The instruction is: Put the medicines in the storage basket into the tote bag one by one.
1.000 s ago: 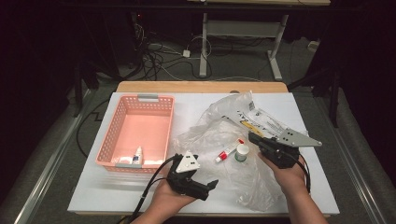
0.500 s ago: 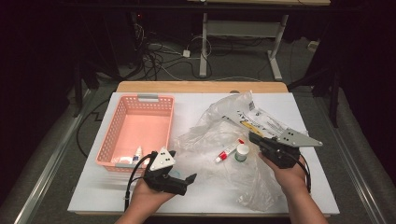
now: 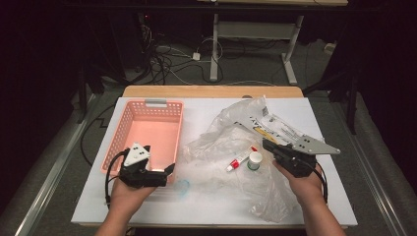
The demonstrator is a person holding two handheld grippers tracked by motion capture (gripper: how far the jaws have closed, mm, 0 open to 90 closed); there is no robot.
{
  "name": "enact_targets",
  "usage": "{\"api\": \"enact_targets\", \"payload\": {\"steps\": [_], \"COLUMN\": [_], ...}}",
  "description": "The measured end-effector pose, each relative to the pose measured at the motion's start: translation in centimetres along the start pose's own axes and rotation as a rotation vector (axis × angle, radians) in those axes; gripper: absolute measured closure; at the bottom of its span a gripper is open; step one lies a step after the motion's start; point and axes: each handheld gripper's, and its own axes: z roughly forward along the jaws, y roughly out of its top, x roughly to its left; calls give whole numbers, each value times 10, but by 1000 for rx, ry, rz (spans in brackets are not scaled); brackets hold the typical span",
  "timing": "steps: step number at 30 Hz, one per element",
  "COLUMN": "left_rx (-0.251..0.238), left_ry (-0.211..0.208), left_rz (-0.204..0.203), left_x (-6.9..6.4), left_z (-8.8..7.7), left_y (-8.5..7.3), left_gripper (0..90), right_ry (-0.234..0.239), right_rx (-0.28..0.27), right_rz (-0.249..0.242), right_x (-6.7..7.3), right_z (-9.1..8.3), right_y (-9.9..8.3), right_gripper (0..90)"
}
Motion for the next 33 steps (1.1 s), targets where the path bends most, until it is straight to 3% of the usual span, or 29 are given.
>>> {"api": "enact_targets", "payload": {"steps": [7,13,19,22,27,30,33], "left_rx": [31,57,67,73,189,258,349], "left_ry": [62,111,114,92,77,59,76], "left_rz": [-67,-99,-123,-140,-116,-131,-120], "left_x": [30,49,54,53,52,55,56], "left_z": [-8,-14,-13,-9,2,7,17], "left_y": [-8,-16,-18,-15,-2,7,13], "left_gripper": [0,0,4,21,28,48,69], "right_ry": [0,0,2,2,3,2,1], "right_rx": [0,-1,0,1,8,4,0], "right_rz": [-1,-2,-3,2,3,4,10], "right_x": [0,0,0,1,2,1,0], "right_z": [0,1,1,1,2,1,0], "right_y": [0,0,0,-1,-1,-1,-1], "right_gripper": [900,900,900,900,900,900,900]}}
